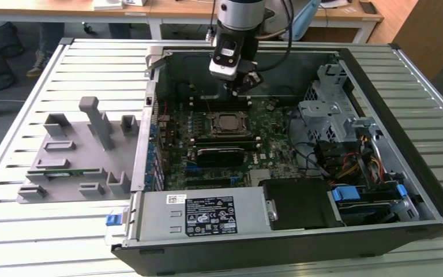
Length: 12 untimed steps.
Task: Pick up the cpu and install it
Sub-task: 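Install the first cpu locking lever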
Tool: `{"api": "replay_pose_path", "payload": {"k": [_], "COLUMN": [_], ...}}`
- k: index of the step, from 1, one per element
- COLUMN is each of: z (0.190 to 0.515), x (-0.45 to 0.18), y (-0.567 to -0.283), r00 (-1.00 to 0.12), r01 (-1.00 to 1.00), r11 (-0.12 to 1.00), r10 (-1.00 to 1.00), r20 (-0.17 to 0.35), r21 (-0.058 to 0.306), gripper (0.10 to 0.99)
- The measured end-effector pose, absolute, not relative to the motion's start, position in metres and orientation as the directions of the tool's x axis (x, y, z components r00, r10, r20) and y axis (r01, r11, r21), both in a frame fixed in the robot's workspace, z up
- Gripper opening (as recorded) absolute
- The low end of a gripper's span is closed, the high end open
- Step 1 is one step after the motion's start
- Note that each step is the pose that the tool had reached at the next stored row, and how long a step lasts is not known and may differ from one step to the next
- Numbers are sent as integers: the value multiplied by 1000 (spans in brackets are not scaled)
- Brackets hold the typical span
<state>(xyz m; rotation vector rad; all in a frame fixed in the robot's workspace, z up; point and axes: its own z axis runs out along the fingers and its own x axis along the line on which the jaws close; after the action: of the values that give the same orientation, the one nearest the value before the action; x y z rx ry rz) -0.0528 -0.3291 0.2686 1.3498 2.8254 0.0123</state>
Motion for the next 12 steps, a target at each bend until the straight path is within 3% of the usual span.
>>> {"api": "replay_pose_path", "payload": {"k": [12], "z": [268], "x": [-53], "y": [-329], "r00": [-782], "r01": [623], "r11": [782], "r10": [623], "r20": [-6], "r21": [11], "gripper": [157]}}
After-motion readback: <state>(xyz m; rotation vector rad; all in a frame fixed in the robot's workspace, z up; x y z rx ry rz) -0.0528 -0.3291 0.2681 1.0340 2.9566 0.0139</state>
